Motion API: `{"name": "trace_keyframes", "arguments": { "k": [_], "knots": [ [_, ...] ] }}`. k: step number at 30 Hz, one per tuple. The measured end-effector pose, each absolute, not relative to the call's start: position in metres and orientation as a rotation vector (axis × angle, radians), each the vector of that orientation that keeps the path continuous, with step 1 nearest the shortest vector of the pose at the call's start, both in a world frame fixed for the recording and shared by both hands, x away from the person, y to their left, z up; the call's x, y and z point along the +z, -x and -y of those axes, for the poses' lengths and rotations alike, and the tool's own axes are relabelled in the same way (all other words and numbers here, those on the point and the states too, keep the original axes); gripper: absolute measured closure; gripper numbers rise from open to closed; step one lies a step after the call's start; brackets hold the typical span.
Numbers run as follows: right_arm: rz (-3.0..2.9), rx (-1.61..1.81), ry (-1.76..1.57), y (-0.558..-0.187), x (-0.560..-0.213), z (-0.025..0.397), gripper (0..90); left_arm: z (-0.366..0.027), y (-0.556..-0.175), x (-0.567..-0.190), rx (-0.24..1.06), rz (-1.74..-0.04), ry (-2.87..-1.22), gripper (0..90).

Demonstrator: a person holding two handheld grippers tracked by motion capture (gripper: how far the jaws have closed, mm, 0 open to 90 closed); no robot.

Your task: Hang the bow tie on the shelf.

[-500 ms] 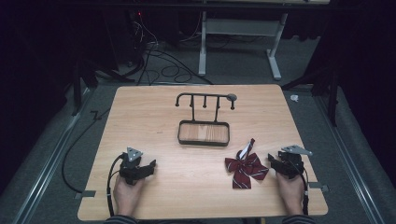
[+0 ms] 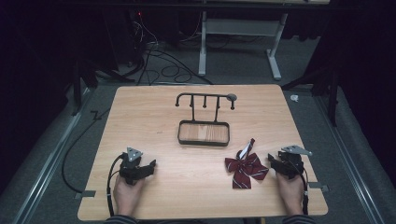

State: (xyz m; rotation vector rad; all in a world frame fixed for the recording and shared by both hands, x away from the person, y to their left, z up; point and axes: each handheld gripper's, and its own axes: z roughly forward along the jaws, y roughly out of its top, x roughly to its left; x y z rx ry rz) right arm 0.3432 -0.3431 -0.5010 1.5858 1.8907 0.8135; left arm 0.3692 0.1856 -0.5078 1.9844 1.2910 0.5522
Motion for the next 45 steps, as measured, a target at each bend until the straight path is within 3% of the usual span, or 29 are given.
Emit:
{"name": "trace_keyframes", "arguments": {
  "k": [19, 29, 45],
  "knots": [
    [-1.914, 0.836, -1.576, -0.343, -0.501, 0.342, 53.7, -0.186, -0.369, -0.508, 0.551, -1.291, -1.987, 29.9],
    [-1.945, 0.889, -1.510, -0.338, -0.480, 0.332, 59.5, -0.187, -0.369, -0.507, 0.543, -1.292, -1.983, 29.5],
    [-1.995, 0.968, -1.454, -0.351, -0.463, 0.307, 60.4, -0.187, -0.369, -0.507, 0.544, -1.291, -1.985, 29.5]
  ]
}}
